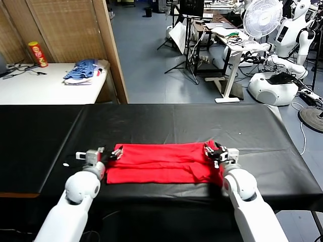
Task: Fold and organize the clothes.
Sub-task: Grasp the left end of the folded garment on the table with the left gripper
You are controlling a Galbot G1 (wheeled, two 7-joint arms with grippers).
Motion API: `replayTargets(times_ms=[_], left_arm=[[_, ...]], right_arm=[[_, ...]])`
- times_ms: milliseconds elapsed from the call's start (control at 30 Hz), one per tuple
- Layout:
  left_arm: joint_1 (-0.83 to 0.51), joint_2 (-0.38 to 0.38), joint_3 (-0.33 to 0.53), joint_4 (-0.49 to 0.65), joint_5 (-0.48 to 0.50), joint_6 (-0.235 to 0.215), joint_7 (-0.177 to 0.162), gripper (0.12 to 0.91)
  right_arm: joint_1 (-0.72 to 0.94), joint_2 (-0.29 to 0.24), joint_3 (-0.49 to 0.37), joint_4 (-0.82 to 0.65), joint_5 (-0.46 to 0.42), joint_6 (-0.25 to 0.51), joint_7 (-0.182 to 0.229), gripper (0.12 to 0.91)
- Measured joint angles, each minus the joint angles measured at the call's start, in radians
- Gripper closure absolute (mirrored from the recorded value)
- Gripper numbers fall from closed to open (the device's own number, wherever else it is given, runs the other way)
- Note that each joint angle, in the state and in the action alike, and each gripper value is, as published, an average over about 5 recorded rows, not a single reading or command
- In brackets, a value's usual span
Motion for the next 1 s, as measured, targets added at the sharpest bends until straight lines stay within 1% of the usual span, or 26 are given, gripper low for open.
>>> replayTargets(times_ms=[100, 167, 300, 467, 567, 633, 667, 933, 1000], left_arm=[[0.029, -0.002, -0.021, -0.036, -0.041, 0.009, -0.02, 0.235], [0.058, -0.011, -0.036, -0.067, -0.054, 0.01, -0.027, 0.233], [0.127, -0.038, -0.052, -0.119, -0.048, 0.003, -0.035, 0.232], [0.198, -0.081, -0.061, -0.143, -0.046, -0.001, -0.047, 0.232], [0.223, -0.099, -0.062, -0.15, -0.041, -0.005, -0.046, 0.259], [0.232, -0.109, -0.061, -0.152, -0.032, -0.009, -0.045, 0.325], [0.234, -0.113, -0.061, -0.152, -0.028, -0.011, -0.045, 0.369], [0.23, -0.124, -0.055, -0.156, -0.002, -0.007, -0.045, 0.813], [0.227, -0.118, -0.055, -0.158, 0.023, -0.007, -0.045, 0.871]], right_arm=[[-0.019, -0.002, 0.004, 0.028, 0.004, -0.001, 0.0, 0.229], [-0.026, 0.0, 0.002, 0.04, 0.005, -0.001, -0.001, 0.228], [-0.03, 0.003, -0.005, 0.056, 0.006, -0.001, -0.002, 0.227], [-0.031, 0.001, -0.008, 0.066, 0.006, -0.001, -0.003, 0.227], [-0.031, 0.001, -0.01, 0.067, 0.005, 0.001, -0.003, 0.227], [-0.031, 0.002, -0.011, 0.068, 0.002, 0.002, -0.003, 0.227], [-0.031, 0.003, -0.012, 0.068, 0.001, 0.003, -0.003, 0.227], [-0.032, 0.015, -0.012, 0.073, -0.023, 0.007, -0.007, 0.227], [-0.036, 0.018, -0.009, 0.079, -0.028, 0.004, -0.006, 0.227]])
